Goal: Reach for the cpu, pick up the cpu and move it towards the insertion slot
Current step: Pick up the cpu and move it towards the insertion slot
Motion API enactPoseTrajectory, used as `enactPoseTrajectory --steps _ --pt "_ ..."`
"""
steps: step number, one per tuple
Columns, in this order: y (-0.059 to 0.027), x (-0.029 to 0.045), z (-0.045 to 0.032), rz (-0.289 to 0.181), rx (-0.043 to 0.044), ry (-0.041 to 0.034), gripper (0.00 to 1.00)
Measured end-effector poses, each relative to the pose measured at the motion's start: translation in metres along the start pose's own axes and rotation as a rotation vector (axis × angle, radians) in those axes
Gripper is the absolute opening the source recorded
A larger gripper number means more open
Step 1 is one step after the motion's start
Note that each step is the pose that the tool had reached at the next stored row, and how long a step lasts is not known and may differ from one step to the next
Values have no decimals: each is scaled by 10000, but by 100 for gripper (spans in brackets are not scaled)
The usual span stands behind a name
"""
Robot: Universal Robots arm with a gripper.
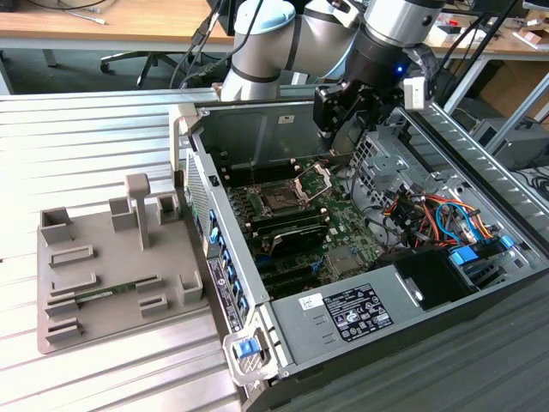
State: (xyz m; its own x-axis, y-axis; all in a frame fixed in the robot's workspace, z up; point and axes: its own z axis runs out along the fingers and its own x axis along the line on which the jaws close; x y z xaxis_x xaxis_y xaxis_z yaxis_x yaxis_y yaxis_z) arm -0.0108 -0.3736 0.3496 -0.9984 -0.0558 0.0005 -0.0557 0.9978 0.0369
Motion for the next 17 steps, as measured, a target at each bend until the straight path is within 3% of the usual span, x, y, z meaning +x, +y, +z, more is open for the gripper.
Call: enactPoseTrajectory --steps 17 --pt "68 -6 22 0 0 0 55"
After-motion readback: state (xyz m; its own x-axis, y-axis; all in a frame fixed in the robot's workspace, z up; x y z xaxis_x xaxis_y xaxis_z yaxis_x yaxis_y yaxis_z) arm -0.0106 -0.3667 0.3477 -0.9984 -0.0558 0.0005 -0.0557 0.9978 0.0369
